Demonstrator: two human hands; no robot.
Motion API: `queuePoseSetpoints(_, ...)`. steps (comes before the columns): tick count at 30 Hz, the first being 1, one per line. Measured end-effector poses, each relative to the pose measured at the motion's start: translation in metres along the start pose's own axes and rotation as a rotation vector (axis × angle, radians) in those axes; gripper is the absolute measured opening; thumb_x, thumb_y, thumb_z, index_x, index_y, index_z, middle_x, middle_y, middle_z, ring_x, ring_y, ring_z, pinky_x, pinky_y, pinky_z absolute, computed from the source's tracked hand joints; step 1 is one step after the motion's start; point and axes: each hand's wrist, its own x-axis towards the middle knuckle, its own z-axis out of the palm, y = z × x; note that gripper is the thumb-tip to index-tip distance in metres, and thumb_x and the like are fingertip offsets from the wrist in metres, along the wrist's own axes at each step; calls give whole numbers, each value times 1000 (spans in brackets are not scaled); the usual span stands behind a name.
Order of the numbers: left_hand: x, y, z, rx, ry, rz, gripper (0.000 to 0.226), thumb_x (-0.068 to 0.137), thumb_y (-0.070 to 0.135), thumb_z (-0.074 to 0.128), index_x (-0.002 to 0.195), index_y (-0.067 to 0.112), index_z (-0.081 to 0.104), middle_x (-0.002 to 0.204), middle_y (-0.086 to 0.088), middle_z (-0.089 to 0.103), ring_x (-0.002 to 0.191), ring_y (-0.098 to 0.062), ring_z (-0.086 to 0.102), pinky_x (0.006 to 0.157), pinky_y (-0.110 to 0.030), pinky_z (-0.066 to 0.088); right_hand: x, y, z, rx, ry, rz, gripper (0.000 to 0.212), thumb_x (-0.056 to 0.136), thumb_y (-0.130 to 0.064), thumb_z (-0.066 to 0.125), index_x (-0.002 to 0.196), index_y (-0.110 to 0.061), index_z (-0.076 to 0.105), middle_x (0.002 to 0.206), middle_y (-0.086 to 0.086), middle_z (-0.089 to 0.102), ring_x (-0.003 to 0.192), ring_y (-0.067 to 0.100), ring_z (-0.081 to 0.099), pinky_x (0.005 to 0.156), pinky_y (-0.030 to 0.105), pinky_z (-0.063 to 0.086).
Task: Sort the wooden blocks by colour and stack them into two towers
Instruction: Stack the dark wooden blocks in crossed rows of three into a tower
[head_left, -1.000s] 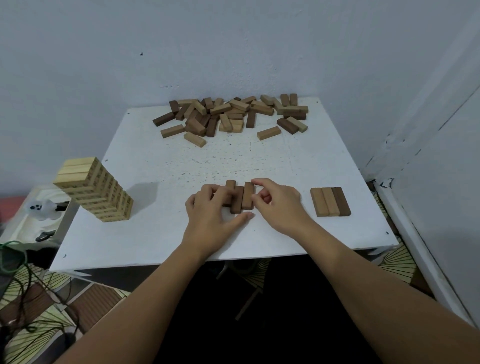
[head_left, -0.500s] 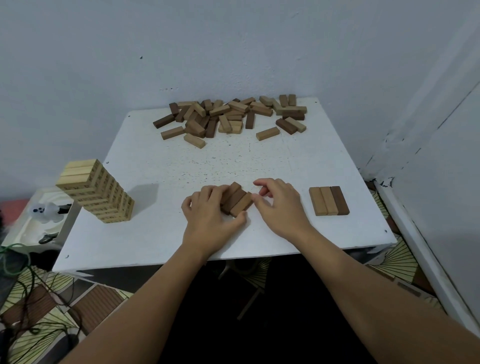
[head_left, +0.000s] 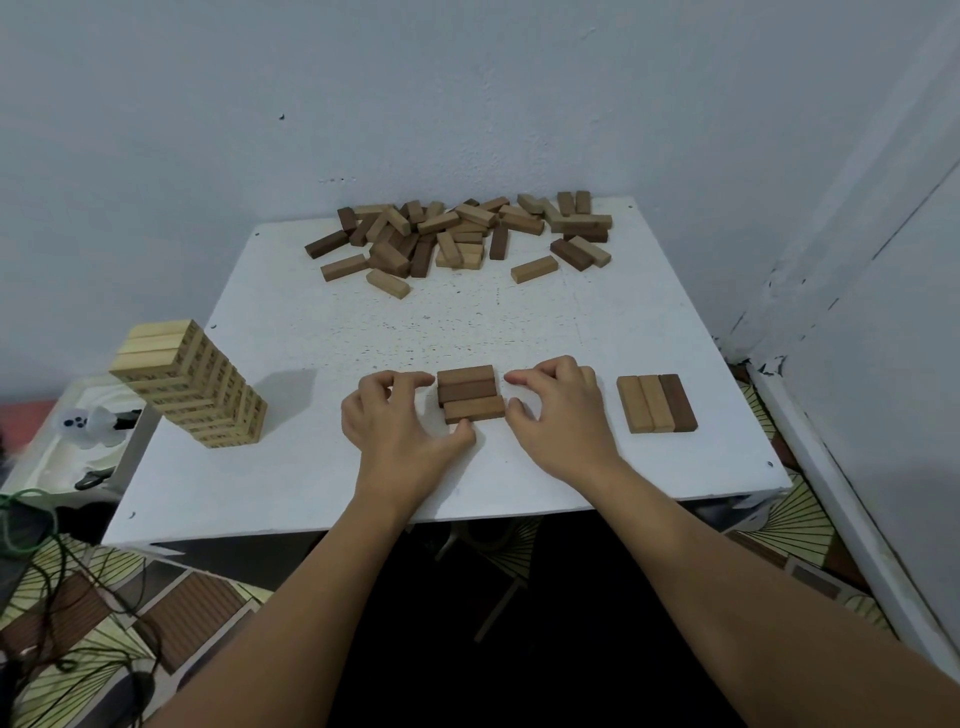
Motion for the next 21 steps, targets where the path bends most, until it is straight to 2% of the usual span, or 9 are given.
queuePoseSetpoints(4, 3, 1, 1, 25, -14, -18, 53, 72, 55, 79, 121, 38, 70, 133, 11, 40, 133, -18, 23, 119, -43, 29, 0, 2, 1, 5, 6, -20, 34, 99, -36, 60, 132, -33, 67, 115, -13, 40, 114, 13, 36, 104, 25, 31)
queuePoseSetpoints(8, 3, 2, 0, -2, -27, -9, 46, 73, 52, 80, 117, 42, 73, 135, 14, 41, 134, -19, 23, 117, -33, 27, 1, 4, 3, 44, 38, -39, 28, 98, -35, 64, 125, -35, 72, 112, -13, 42, 111, 12, 37, 103, 28, 36)
queuePoseSetpoints(10, 2, 1, 0, -12, -17, -1, 44, 72, 51, 81, 115, 44, 74, 134, 14, 43, 133, -20, 25, 117, -32, 27, 1, 4, 4, 63, 52, -46, 26, 98, -34, 65, 123, -36, 73, 111, -13, 43, 110, 12, 37, 103, 29, 37)
queuePoseSetpoints(16, 5, 2, -3, -75, -70, -31, 49, 74, 48, 81, 122, 43, 71, 134, 14, 43, 134, -19, 26, 118, -39, 34, 3, 4, 3, 57, 57, -40, 29, 97, -35, 66, 125, -34, 72, 111, -12, 42, 111, 14, 39, 103, 29, 38)
queuePoseSetpoints(19, 7, 2, -5, -97, -87, -58, 62, 75, 47, 81, 133, 34, 66, 129, 14, 42, 132, -13, 25, 115, -33, 35, 2, 4, 3, 56, 47, -21, 32, 96, -35, 66, 127, -33, 70, 112, -12, 42, 112, 13, 38, 103, 29, 38)
queuePoseSetpoints(21, 7, 2, -7, -98, -77, -51, 58, 75, 46, 82, 130, 35, 66, 124, 14, 42, 130, -12, 26, 110, -29, 34, 2, 3, 3, 67, 51, -25, 27, 96, -35, 66, 122, -35, 72, 112, -11, 44, 111, 13, 38, 103, 29, 37)
